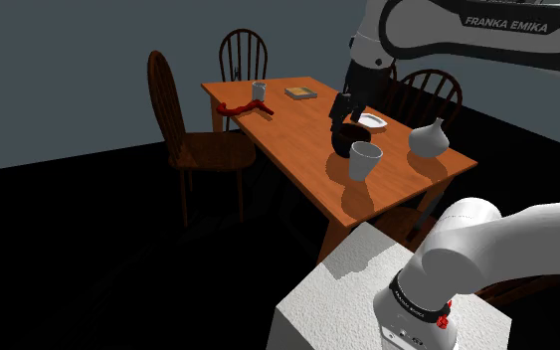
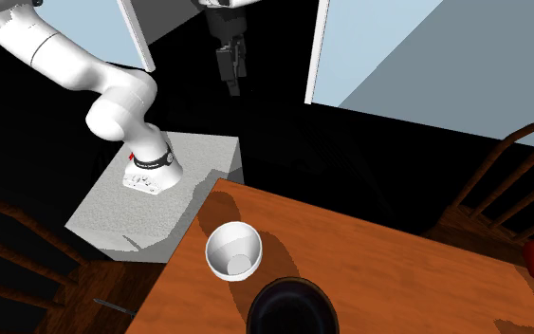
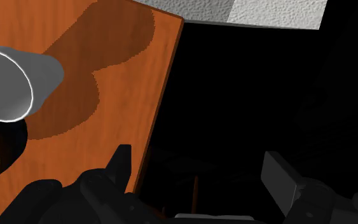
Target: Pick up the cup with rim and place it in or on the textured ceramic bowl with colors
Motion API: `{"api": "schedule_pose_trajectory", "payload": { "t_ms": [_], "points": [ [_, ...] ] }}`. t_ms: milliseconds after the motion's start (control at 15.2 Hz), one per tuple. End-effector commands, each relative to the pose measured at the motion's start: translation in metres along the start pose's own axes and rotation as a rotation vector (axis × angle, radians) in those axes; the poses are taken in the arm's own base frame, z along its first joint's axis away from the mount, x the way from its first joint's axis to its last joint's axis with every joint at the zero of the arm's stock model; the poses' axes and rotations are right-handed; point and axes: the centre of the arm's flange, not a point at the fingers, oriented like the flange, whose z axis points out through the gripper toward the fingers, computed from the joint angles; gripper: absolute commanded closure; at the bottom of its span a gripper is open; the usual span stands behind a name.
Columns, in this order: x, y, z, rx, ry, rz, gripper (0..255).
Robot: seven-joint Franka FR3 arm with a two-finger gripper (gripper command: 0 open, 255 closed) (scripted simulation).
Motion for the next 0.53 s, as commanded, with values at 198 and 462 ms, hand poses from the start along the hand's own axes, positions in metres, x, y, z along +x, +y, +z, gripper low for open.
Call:
{"api": "schedule_pose_trajectory", "payload": {
  "t_ms": [198, 462],
  "points": [
    [0.001, 0.03, 0.026, -0.001, 0.005, 0.015, 0],
    [0.001, 0.07, 0.06, -0.002, 0.013, 0.034, 0]
  ]
}}
